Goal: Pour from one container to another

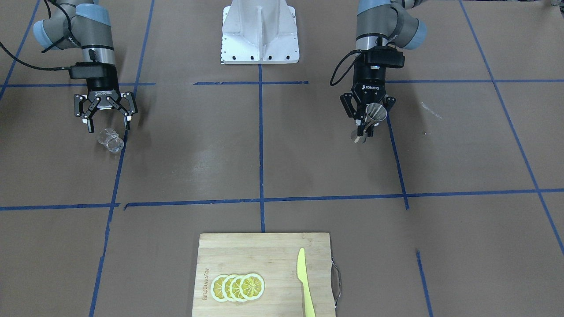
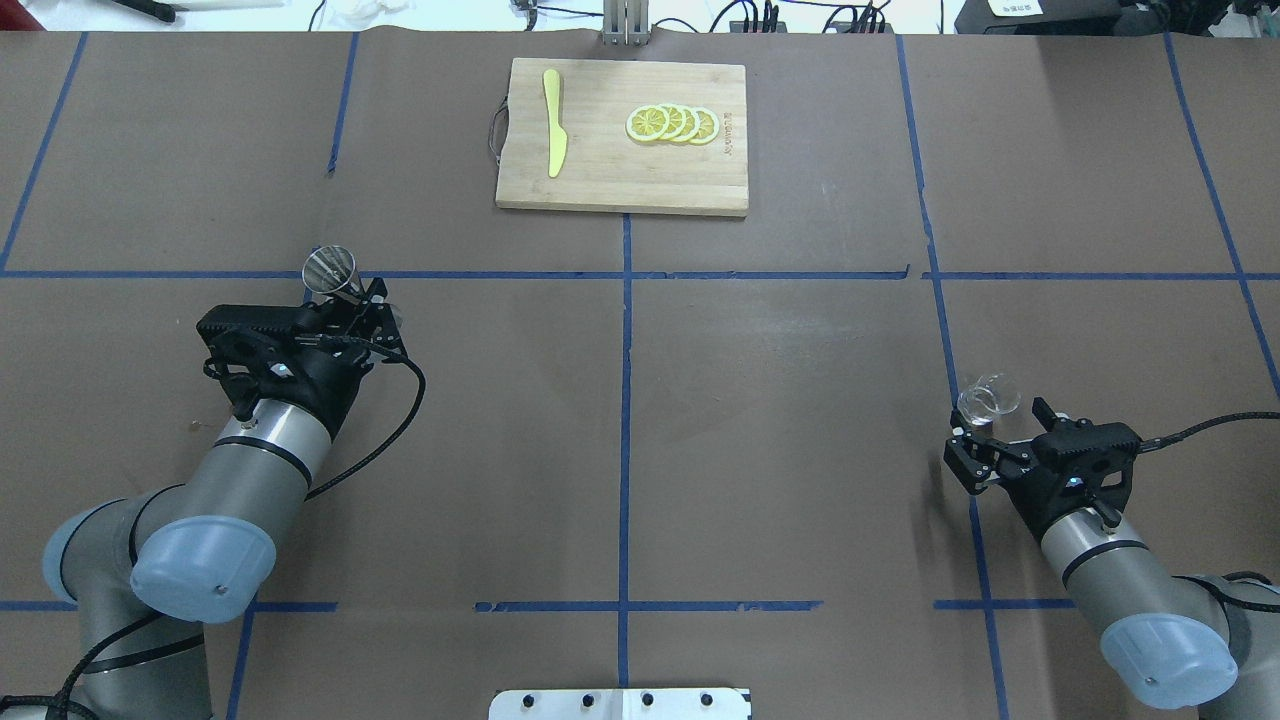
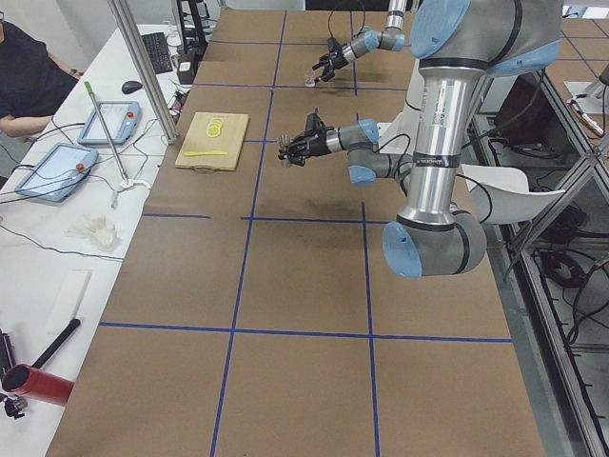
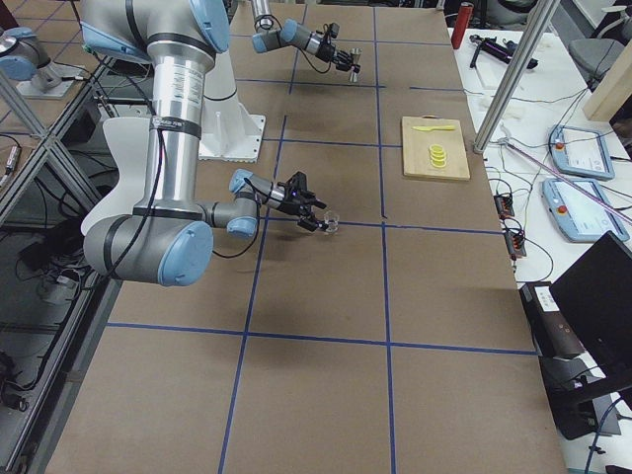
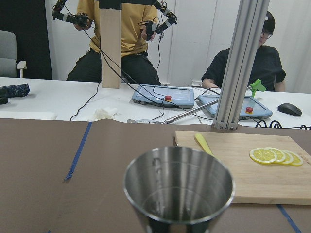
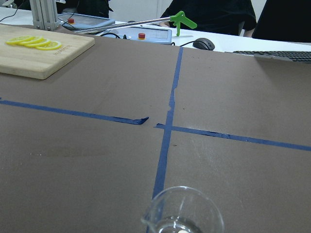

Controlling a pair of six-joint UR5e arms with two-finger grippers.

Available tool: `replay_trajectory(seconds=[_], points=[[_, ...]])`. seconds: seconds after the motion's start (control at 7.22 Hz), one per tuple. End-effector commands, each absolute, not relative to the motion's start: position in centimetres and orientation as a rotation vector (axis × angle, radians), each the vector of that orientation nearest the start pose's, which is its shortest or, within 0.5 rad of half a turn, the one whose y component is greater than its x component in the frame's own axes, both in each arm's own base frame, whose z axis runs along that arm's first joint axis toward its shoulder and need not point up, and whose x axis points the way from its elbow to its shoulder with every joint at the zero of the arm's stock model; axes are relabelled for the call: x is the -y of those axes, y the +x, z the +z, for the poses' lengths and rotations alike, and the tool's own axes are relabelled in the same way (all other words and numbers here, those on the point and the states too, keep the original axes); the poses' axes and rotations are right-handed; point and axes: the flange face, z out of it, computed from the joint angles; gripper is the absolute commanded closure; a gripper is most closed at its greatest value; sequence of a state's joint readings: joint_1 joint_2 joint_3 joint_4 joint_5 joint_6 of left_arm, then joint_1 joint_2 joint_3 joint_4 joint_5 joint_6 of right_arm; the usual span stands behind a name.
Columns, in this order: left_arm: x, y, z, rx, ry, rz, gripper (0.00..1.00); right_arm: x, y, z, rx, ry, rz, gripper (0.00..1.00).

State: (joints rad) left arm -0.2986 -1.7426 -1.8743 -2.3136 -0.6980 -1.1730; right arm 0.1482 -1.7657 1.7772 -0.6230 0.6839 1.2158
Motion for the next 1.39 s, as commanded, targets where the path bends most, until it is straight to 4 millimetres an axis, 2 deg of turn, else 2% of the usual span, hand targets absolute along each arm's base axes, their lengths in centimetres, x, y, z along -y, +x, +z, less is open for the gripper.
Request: replay_trajectory(seconds=[0.0,0.28,0.55,1.25], points=[[35.3,43.3,33.3,-0.802,1.096,-0.447,1.00,27.1,-38.7,53.5,0.656,1.009,0.241,0.03],[35.3,43.4,33.5,-0.797,1.095,-0.445,1.00,27.1,-38.4,54.5,0.691,1.028,0.233,0.07],[35.3,43.4,33.3,-0.800,1.096,-0.446,1.00,27.3,-38.2,55.3,0.681,1.037,0.220,0.07],[35.5,43.6,33.7,-0.792,1.095,-0.444,1.00,30.0,-39.0,53.9,0.662,1.073,0.245,0.07]])
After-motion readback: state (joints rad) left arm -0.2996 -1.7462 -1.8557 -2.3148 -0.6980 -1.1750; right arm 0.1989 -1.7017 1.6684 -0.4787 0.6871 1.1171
